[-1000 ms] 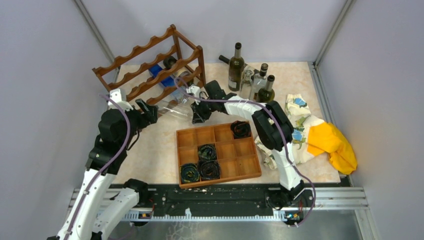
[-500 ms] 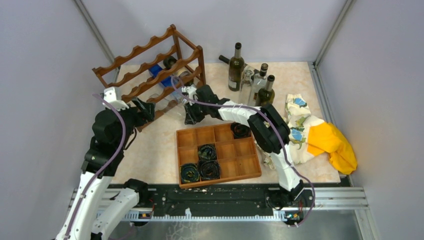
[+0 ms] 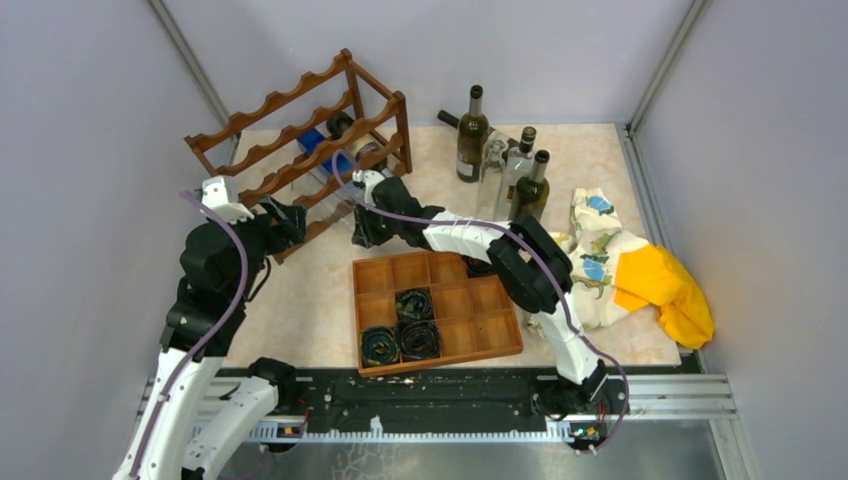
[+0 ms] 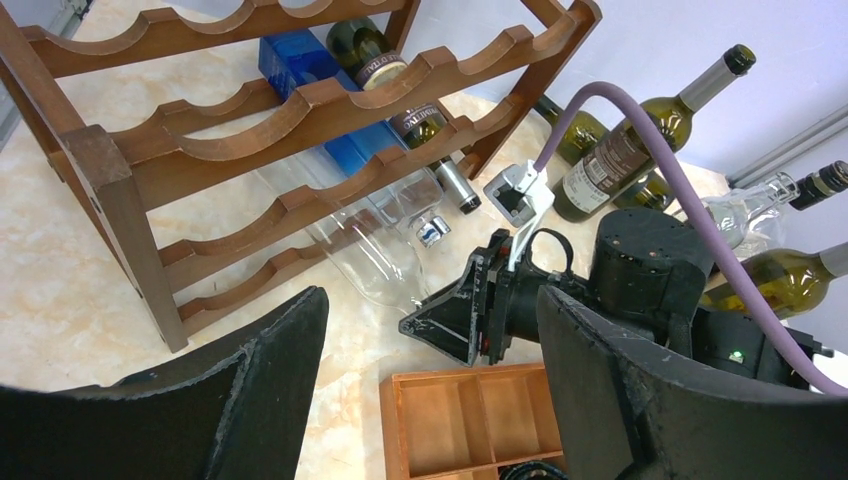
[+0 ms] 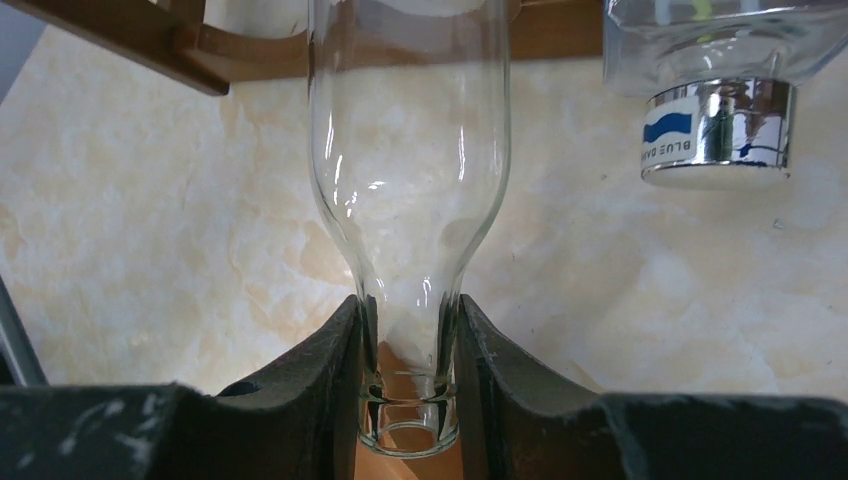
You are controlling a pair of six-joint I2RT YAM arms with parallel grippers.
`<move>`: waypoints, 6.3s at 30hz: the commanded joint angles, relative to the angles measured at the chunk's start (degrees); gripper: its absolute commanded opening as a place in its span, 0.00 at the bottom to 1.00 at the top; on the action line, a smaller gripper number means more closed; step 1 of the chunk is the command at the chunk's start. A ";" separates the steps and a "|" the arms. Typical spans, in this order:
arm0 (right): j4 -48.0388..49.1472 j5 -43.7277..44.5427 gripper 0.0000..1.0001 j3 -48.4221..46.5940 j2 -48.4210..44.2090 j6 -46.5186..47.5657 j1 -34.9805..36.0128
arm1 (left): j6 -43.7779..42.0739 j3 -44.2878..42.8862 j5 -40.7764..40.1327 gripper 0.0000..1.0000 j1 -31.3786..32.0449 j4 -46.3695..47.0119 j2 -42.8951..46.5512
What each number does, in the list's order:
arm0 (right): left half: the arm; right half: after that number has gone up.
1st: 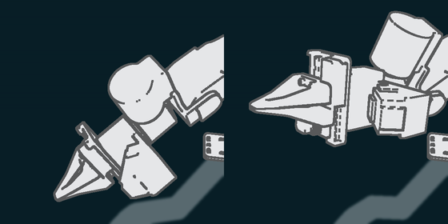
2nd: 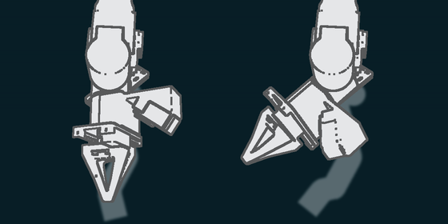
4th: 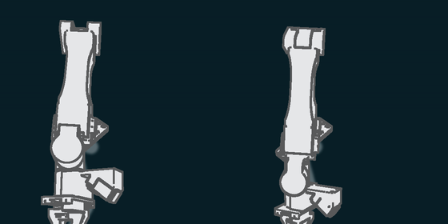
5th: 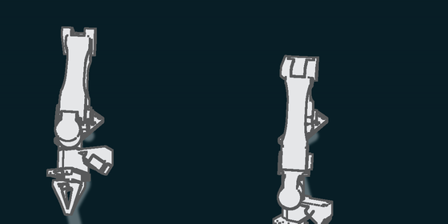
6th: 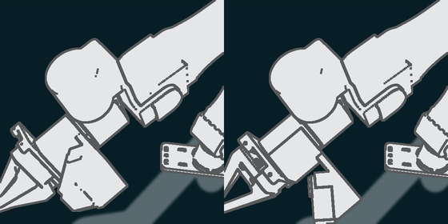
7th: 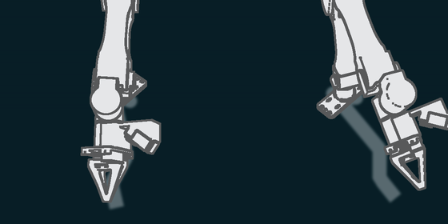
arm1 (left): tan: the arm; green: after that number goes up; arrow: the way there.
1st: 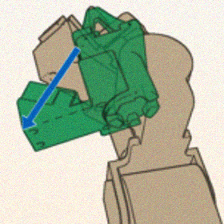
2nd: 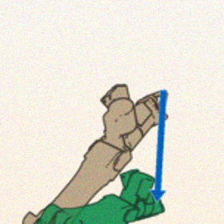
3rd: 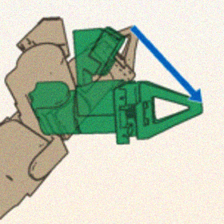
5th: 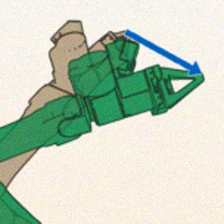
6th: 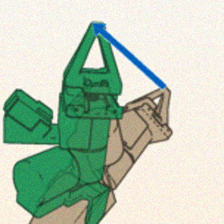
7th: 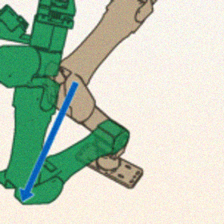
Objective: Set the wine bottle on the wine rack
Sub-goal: Pick up the wine bottle from the center of the board, then place the wine bottle in the wine rack.
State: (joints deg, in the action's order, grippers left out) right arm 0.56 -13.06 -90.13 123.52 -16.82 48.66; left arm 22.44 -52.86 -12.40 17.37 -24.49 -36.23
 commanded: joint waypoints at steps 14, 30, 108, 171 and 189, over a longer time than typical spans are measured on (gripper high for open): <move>13.88 10.74 0.00 -10.93 6.38 -4.14 3.66 | -4.13 -5.79 0.93 0.82 0.21 -0.69 -3.50; 12.90 15.76 0.00 -21.15 13.44 -1.64 5.19 | -7.96 -6.38 0.31 0.82 0.21 1.33 -4.02; 19.55 13.74 0.56 -9.88 8.94 11.78 5.57 | -6.97 -1.78 1.51 0.82 0.21 3.74 0.88; -47.06 -24.03 0.82 3.71 -38.69 65.15 -4.33 | 4.82 -3.12 30.81 0.99 0.21 21.91 3.12; -41.46 -24.22 0.89 0.65 -58.60 36.19 -45.24 | 28.86 3.78 44.25 0.90 5.34 32.72 -11.72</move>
State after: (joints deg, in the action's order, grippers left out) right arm -42.72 -34.28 -86.65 64.23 28.97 12.10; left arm 48.58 -48.58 31.35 18.72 9.06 -46.09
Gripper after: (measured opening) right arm 0.898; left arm 0.906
